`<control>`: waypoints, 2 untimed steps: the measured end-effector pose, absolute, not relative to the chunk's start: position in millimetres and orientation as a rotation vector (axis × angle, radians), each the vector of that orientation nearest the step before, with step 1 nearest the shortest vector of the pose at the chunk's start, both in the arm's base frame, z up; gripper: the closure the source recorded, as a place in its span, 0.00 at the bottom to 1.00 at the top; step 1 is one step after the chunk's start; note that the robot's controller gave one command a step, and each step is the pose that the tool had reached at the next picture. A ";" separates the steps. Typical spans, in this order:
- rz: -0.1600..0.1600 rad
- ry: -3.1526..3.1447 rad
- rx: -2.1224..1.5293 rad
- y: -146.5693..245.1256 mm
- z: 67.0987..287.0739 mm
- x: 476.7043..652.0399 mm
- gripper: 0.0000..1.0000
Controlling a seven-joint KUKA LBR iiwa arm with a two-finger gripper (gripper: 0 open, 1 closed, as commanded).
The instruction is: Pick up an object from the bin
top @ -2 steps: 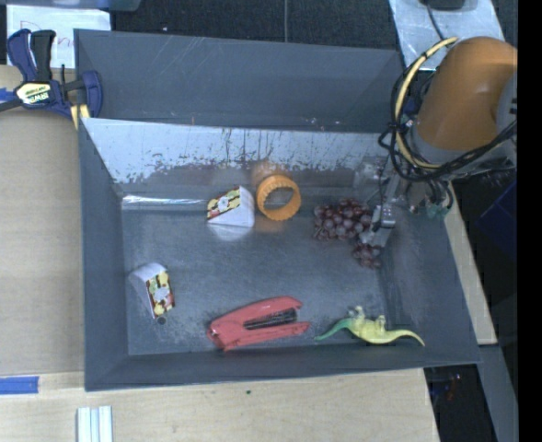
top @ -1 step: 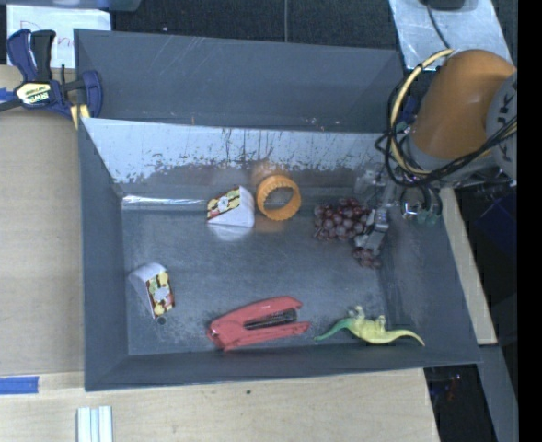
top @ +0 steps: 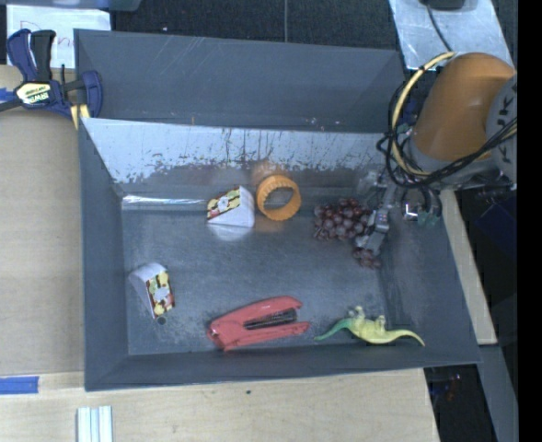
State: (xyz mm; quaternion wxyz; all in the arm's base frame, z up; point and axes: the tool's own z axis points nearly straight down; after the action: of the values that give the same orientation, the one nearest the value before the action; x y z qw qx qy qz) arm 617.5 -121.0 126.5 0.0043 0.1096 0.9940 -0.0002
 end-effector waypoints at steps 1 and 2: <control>0.002 3.072 0.632 -135.5 69.6 625.9 0.00; 0.002 3.031 0.764 -132.3 70.1 619.5 1.00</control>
Offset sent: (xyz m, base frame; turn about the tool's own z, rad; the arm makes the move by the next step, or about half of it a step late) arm 0.0017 -0.0106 -0.0565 0.2767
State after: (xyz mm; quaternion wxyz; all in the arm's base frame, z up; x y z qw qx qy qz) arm 619.5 -132.3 70.1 0.0082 0.2443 0.9697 0.0008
